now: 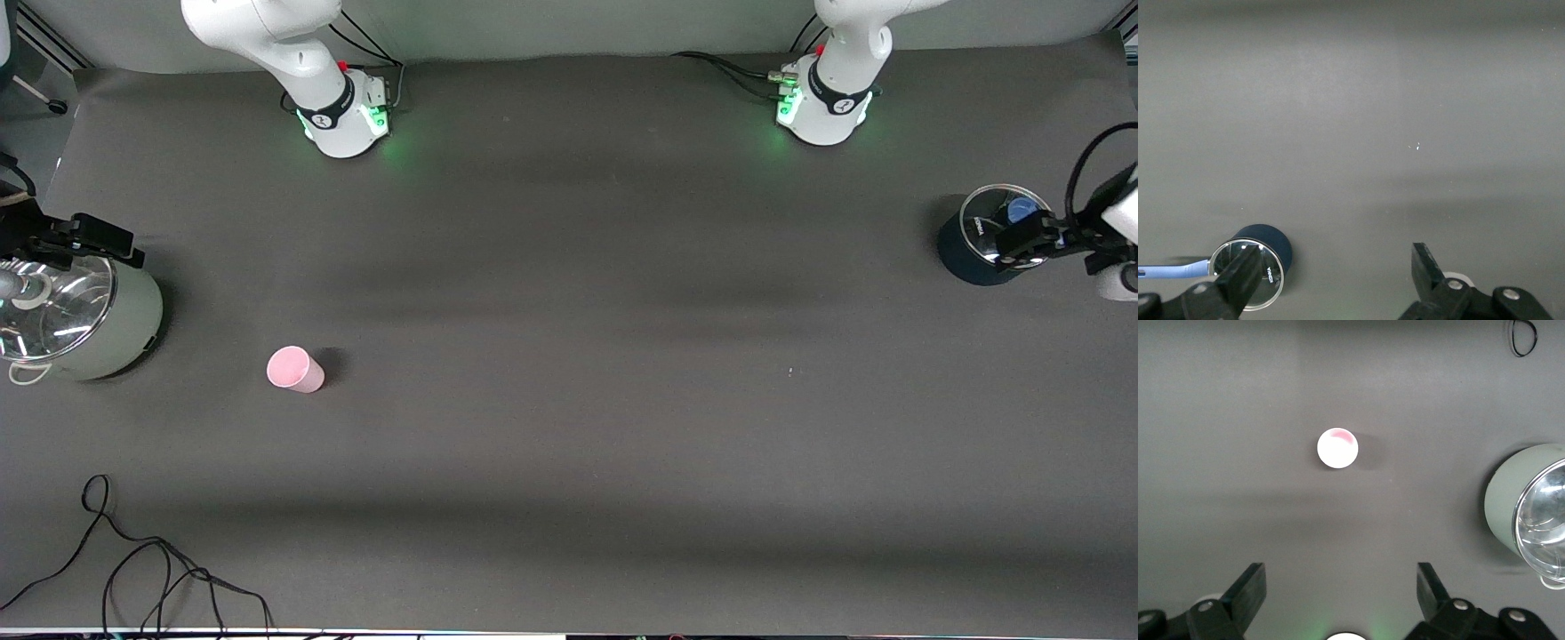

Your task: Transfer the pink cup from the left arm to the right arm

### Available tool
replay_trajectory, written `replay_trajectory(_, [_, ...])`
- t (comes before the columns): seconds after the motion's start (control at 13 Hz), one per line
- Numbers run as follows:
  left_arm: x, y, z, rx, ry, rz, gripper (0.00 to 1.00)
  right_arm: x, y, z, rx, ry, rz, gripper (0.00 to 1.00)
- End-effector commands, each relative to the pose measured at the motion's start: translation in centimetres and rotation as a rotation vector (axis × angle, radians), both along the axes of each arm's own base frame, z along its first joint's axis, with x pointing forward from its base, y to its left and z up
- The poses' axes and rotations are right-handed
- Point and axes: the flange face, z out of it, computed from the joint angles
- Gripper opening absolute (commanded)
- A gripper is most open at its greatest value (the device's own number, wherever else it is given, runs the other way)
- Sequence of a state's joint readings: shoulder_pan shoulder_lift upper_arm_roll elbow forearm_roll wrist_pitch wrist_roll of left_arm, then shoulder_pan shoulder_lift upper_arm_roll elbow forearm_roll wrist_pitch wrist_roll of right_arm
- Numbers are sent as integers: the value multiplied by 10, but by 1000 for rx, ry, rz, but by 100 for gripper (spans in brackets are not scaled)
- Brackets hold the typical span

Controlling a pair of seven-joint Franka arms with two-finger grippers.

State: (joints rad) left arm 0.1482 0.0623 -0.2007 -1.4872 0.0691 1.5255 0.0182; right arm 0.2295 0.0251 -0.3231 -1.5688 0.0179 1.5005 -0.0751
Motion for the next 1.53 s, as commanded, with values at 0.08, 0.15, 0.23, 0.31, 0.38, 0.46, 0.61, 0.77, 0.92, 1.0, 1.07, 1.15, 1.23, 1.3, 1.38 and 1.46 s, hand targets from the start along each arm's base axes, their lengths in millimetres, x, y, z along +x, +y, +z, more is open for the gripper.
replay_trajectory(0.08, [-14,-8,5,-37,3,-13,100,-2,13,12,-20,-5,34,100])
replay_trajectory(0.15, [-14,-8,5,-39,3,-15,100,-2,20,12,-23,-5,46,100])
replay_trajectory(0.23, [-15,-8,5,-38,9,-15,100,-1,23,13,-29,-6,33,100])
replay_trajectory(0.31, [-15,-9,5,-41,11,-16,100,-1,25,13,-32,-6,5,100])
replay_trajectory(0.38, [-14,-11,4,-42,8,-18,100,-1,34,12,-34,-5,17,100])
replay_trajectory(0.46, [-14,-13,3,-42,8,-23,100,-1,37,12,-37,-3,23,100])
replay_trajectory(0.61, [-14,-19,4,-40,6,-32,100,3,38,7,-42,2,25,100])
replay_trajectory(0.77, [-14,-17,5,-39,5,-29,100,4,39,6,-40,0,27,100])
replay_trajectory(0.92, [-15,-17,6,-39,6,-29,100,4,39,6,-40,0,27,100])
replay_trajectory(1.0, [-15,-17,5,-39,11,-29,100,4,40,5,-39,1,27,100])
replay_trajectory(1.07, [-15,-18,4,-39,14,-30,100,4,40,5,-39,0,27,100])
replay_trajectory(1.15, [-15,-18,3,-38,18,-30,100,4,39,5,-39,2,25,100])
replay_trajectory(1.23, [-15,-18,3,-38,20,-31,100,5,38,5,-39,-1,24,100])
replay_trajectory(1.3, [-15,-18,3,-39,17,-32,100,4,35,5,-39,2,21,100])
replay_trajectory(1.38, [-14,-19,3,-43,16,-32,100,4,35,5,-37,0,22,100])
replay_trajectory(1.46, [-15,-22,2,-69,22,-34,100,4,38,5,-37,0,24,100])
